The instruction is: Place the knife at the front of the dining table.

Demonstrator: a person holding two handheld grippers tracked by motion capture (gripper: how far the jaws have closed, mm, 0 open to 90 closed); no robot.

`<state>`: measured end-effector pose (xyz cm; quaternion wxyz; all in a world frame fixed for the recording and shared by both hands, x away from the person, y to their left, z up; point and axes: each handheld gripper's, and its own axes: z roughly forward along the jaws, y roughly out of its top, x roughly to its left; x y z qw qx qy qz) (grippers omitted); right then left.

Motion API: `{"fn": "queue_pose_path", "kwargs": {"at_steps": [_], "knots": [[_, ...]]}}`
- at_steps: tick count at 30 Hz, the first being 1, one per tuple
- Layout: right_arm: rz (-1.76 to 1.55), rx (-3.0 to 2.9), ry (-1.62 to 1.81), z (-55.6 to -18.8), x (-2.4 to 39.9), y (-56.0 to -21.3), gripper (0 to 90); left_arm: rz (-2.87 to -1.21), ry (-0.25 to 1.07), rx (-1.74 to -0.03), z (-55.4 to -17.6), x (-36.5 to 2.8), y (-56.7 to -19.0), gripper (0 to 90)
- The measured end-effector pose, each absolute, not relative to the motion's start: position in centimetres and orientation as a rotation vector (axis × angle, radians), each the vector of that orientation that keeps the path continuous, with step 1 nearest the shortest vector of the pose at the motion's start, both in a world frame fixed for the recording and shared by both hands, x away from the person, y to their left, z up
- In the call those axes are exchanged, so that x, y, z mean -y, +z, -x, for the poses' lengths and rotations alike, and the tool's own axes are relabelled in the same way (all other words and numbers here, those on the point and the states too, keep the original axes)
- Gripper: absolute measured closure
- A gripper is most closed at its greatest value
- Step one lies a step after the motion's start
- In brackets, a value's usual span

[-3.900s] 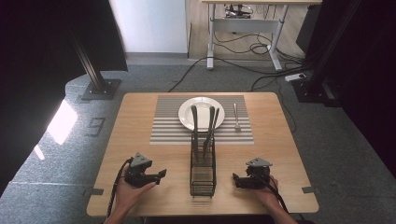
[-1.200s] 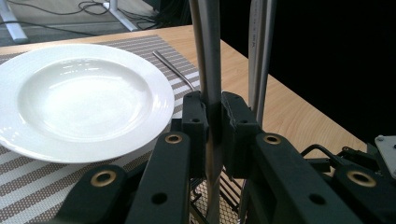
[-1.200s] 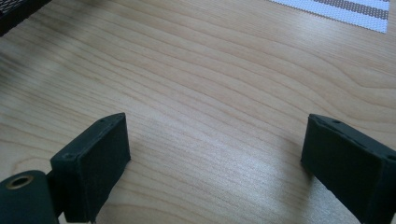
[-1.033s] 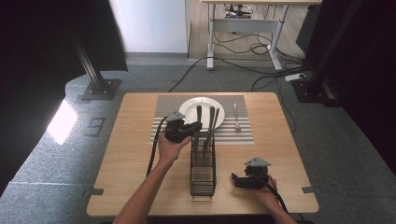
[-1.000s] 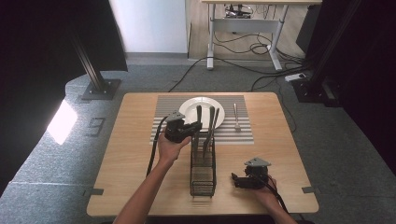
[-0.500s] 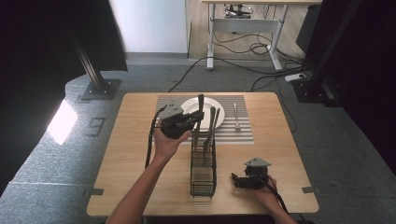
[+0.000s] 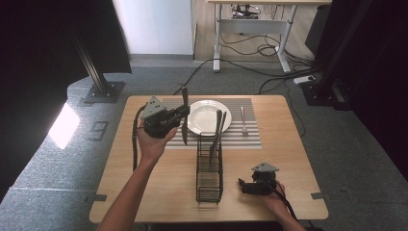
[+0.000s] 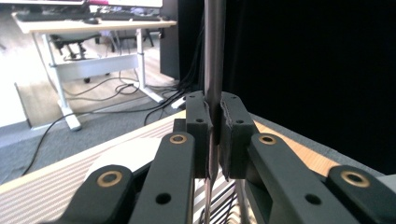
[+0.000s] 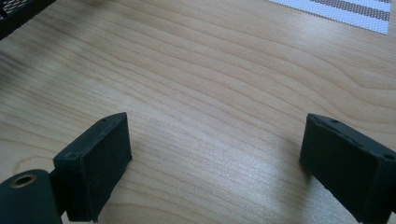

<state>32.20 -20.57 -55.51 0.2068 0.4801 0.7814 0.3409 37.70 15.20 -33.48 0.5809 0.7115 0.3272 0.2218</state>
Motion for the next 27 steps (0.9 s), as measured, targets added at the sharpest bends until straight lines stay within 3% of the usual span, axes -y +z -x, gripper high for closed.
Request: {"fn": "queue_pose_path", "kwargs": {"at_steps": [13, 27], "knots": [[-1.332, -2.177, 0.953, -32.2, 20.5, -55.5, 9.1, -1.683, 0.501, -0.971, -40.1, -18.6, -38.7, 83.6], [-1.333, -2.179, 0.953, -32.2, 20.5, -55.5, 9.2, -1.739, 0.498, -1.071, -42.2, -19.6, -42.1, 83.7]]}}
